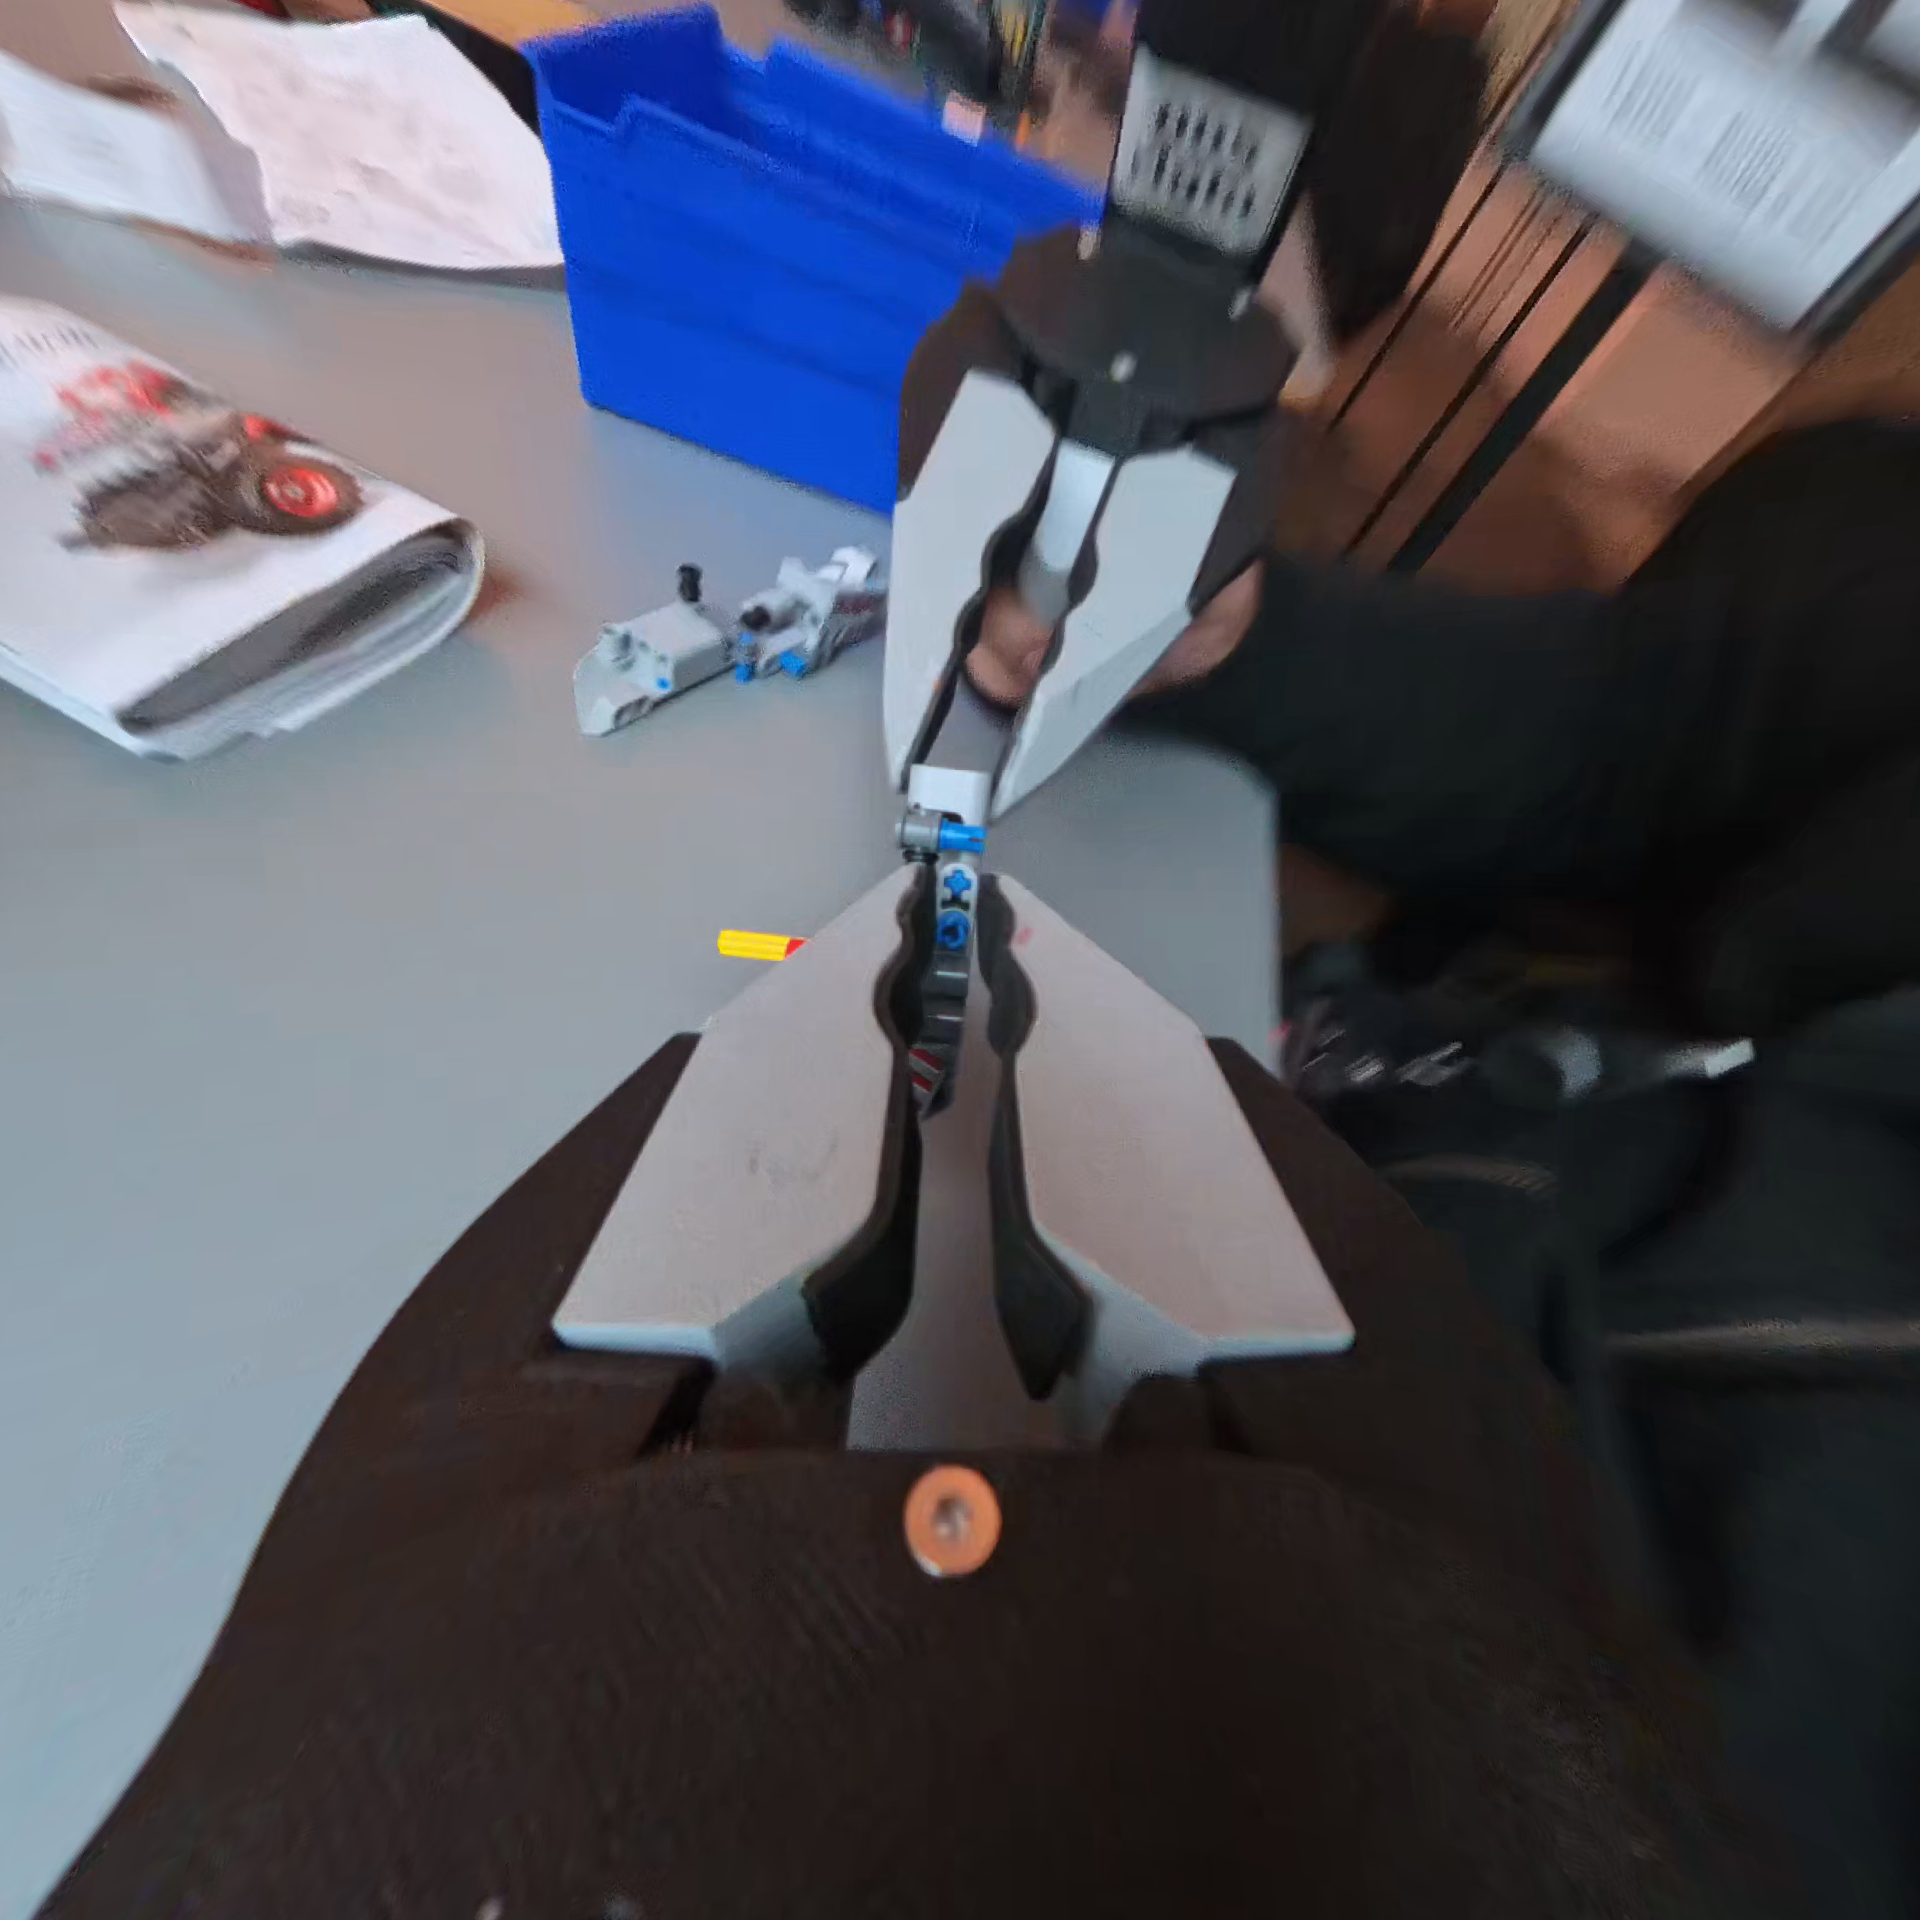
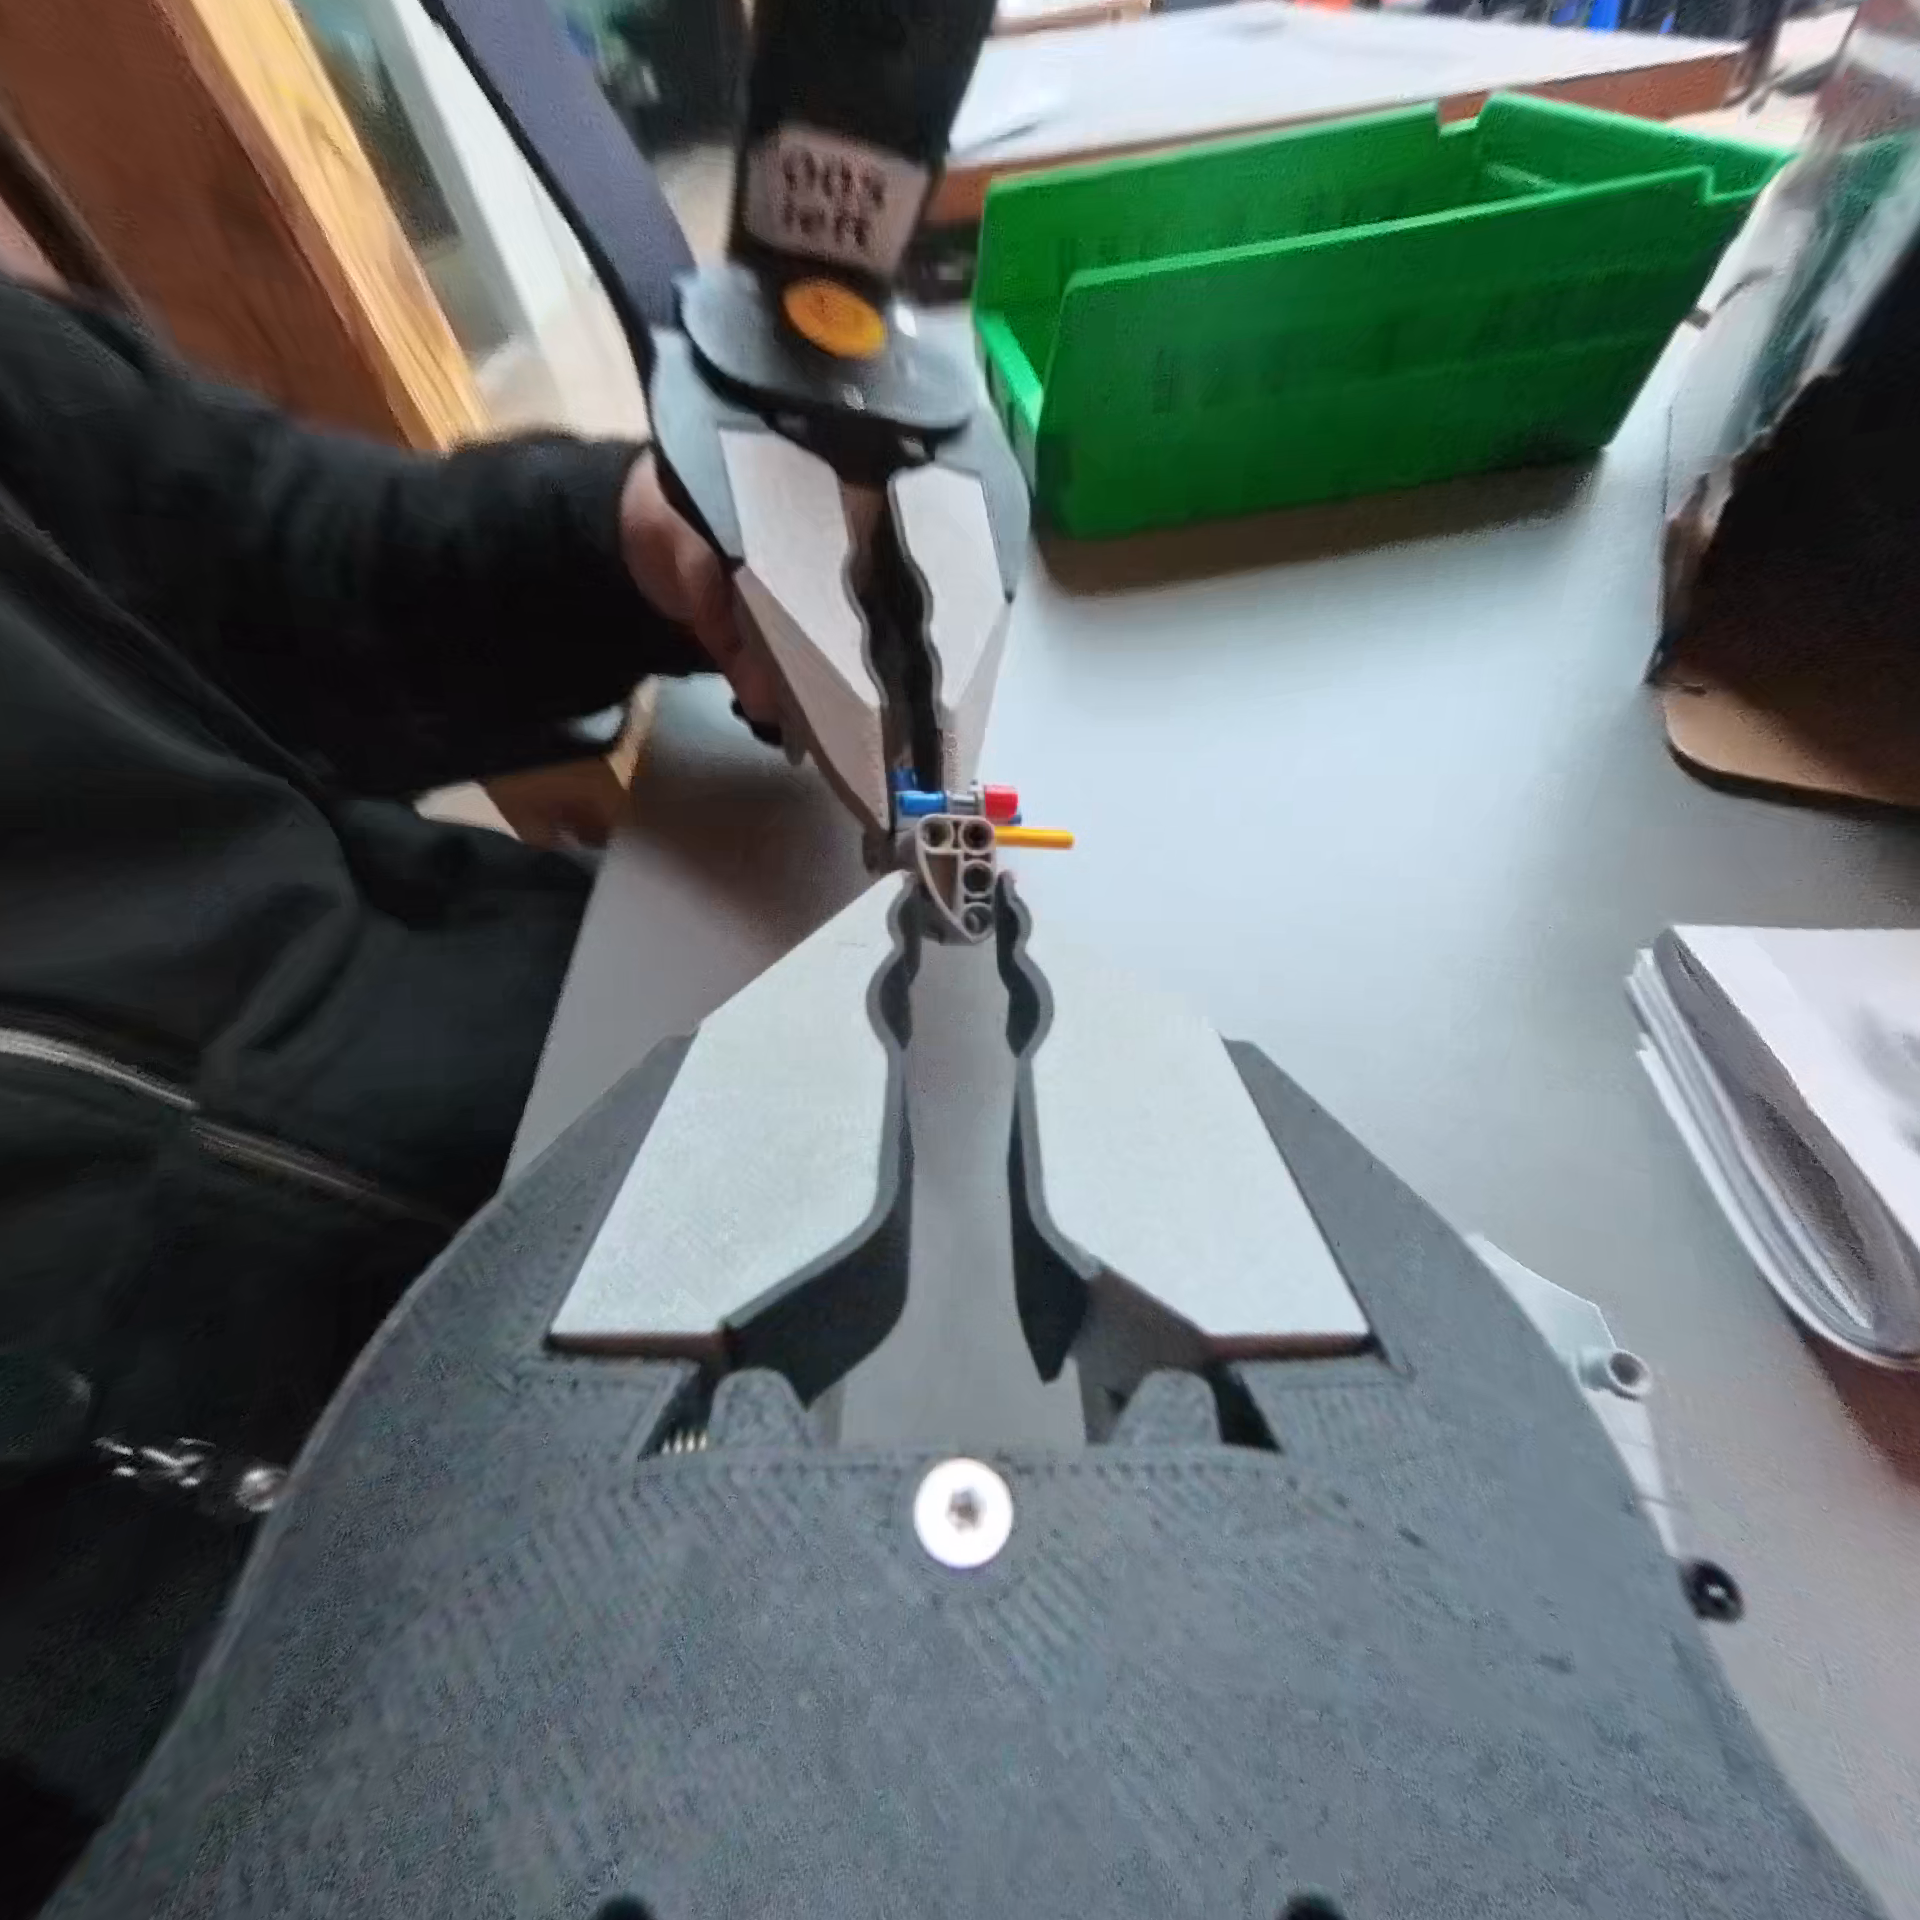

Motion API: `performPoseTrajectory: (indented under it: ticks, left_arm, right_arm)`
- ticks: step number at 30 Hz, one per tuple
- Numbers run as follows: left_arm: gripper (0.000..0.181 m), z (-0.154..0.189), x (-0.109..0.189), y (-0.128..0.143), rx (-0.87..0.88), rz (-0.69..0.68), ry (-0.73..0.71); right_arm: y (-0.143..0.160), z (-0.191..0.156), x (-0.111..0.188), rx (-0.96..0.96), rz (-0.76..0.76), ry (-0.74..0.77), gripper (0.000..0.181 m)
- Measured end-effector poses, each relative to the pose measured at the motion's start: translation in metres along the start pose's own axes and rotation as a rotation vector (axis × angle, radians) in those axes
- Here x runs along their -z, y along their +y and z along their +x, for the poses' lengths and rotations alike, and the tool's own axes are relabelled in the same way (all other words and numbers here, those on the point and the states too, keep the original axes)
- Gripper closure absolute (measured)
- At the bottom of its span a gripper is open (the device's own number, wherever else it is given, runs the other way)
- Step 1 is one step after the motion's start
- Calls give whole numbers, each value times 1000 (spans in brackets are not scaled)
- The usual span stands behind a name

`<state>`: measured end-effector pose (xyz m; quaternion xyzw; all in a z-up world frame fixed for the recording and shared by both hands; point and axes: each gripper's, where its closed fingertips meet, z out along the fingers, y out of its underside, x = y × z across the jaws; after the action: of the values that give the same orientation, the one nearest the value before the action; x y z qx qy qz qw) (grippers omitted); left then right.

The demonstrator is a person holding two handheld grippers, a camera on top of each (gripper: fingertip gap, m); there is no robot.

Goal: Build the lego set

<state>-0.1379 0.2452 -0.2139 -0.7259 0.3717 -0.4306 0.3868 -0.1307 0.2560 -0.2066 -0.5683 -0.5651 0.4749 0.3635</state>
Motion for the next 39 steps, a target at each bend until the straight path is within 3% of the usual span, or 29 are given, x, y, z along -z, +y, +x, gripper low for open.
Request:
performPoseTrajectory:
  ticks: [1, 4, 9, 14, 18, 19, 21, 24, 27, 32, 36, 39]
  left_arm:
    - [175, 0, 4, -7, 101, 51, 60]
    - [175, -4, 13, -13, 277, 146, 149]
    - [175, -4, 15, -16, 404, 213, 222]
    - [176, -4, 14, -20, 366, 253, 213]
    - [175, 2, 12, -22, 280, 242, 187]
    - [175, 4, 10, -22, 221, 234, 166]
    - [175, 12, 6, -21, -81, 212, 44]
    - [175, 37, 10, -24, -725, 206, -165]
    - [176, 36, 12, -18, -1147, 137, -354]
    - [176, 24, 8, -5, -1506, 11, -587]
    - [176, 13, 5, -1, -1542, -40, -640]
    - [176, 8, 4, 1, -1522, -65, -667]
  right_arm:
    - [-11, 0, 8, -55, 77, -38, 181]
    - [-26, 4, 28, -155, 231, -88, 174]
    - [-13, 7, 16, -96, 138, 3, 155]
    - [3, 5, -5, -27, 14, 45, 150]
    - [-1, 0, -10, -34, 39, 14, 147]
    - [-5, -4, -10, -43, 60, -10, 151]
    - [-10, -13, -8, 13, 69, -35, 165]
    - [-21, -30, -2, 234, 133, 12, 161]
    - [-17, -36, -4, 276, 125, 22, 153]
    - [-7, -31, -6, 276, 71, 37, 151]
    - [-3, -27, -9, 211, 48, 22, 141]
    - [1, -15, -11, 193, 22, 85, 150]
